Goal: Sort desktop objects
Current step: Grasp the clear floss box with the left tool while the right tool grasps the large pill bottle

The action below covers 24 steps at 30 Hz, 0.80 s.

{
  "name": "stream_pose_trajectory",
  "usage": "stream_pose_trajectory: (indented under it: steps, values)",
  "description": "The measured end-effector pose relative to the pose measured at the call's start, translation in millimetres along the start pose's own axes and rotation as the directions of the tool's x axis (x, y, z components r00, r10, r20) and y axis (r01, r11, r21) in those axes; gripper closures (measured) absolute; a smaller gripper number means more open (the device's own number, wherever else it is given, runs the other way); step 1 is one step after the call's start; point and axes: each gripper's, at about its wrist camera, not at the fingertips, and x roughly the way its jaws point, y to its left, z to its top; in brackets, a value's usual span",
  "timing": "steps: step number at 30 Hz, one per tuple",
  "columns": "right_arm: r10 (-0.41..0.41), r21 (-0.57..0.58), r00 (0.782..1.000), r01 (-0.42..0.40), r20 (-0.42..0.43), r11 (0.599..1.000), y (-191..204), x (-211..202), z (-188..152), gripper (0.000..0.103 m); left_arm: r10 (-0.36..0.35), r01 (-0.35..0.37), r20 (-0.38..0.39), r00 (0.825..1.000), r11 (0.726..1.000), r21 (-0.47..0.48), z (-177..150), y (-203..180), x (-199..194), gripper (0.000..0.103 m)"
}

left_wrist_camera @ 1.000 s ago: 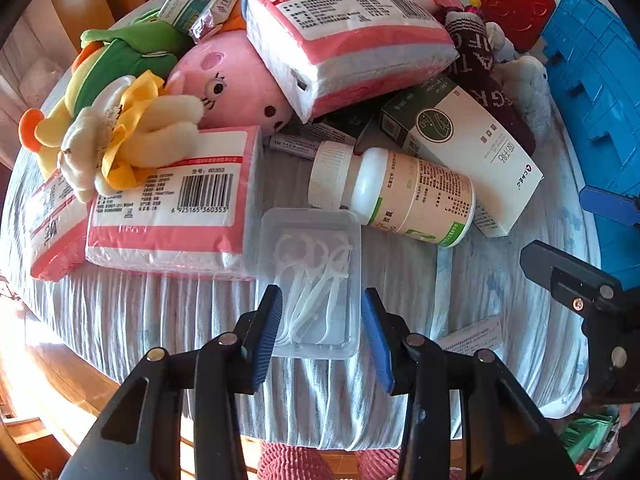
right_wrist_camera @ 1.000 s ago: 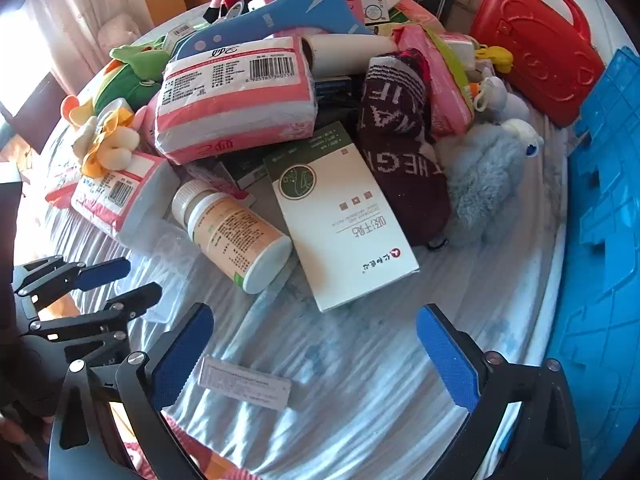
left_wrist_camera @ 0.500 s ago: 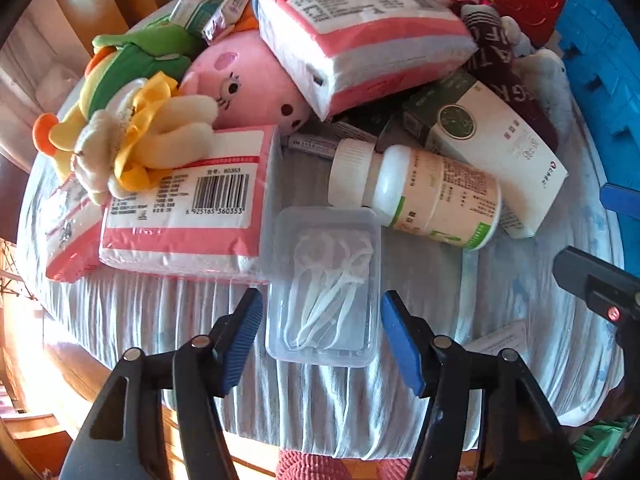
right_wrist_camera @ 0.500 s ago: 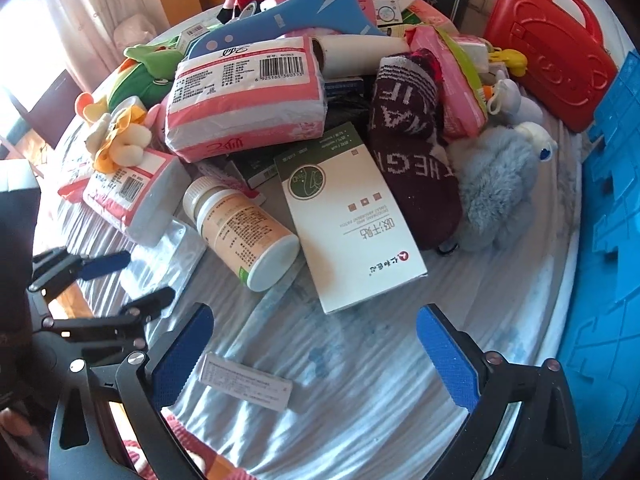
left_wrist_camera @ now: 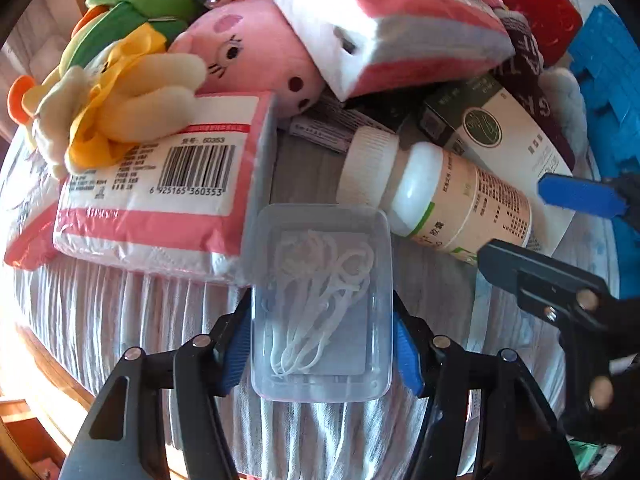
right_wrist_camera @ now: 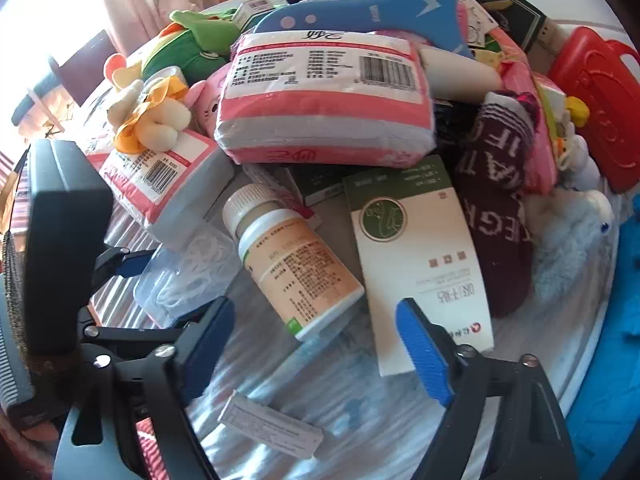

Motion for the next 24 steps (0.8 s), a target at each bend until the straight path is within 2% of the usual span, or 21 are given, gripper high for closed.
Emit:
stream_pose_trajectory:
  steps: [5,8,11,13,14,15,16,17,18,21,24]
  values:
    - [-0.004,-0.041,0.999,0.002,-0.04,0.999,9,27,12,0.035,0.077,-0.077,0.021,0.997,0.997,0.018,-5,6,1,0.043]
    - [0.04,0.026,0.994,-0.037,-0.104,0.999,6,43,11,0.04,0.102,-0.103,0.035,0.994,0.993,0.051,-8,-1,2,0.043]
    - [0.033,0.018,0.994,-0.031,-0.103,0.999,9,41,9,0.04,0.105,-0.108,0.048,0.993,0.991,0.074,5,-12,6,0.043]
    - [0.028,-0.01,0.996,-0.029,-0.087,1.0,13,39,13,0.035,0.097,-0.101,0.051,0.994,0.992,0.076,5,-13,7,0.043]
    - [0.021,-0.02,0.996,-0.022,-0.081,1.0,15,39,16,0.026,0.094,-0.098,0.052,0.994,0.992,0.076,5,-13,7,0.043]
    - [0.013,-0.024,0.997,-0.015,-0.079,1.0,16,41,20,0.022,0.093,-0.097,0.053,0.994,0.992,0.076,5,-13,8,0.043]
    - [0.01,-0.026,0.997,-0.012,-0.079,1.0,18,44,23,0.022,0.094,-0.098,0.054,0.994,0.992,0.079,5,-15,9,0.043]
    - [0.01,-0.028,0.996,-0.012,-0.089,1.0,19,49,26,0.026,0.103,-0.107,0.054,0.993,0.991,0.085,6,-16,10,0.043]
    - [0.012,-0.028,0.995,-0.015,-0.103,1.0,21,54,27,0.038,0.111,-0.116,0.061,0.992,0.989,0.092,5,-17,10,0.044]
    - [-0.006,-0.026,0.994,0.003,-0.106,1.0,25,54,26,0.043,0.11,-0.118,0.078,0.991,0.988,0.103,4,-21,6,0.044]
    - [-0.002,-0.005,0.998,0.002,-0.068,1.0,24,40,23,0.047,0.114,-0.127,0.114,0.987,0.985,0.115,4,-27,-5,0.044]
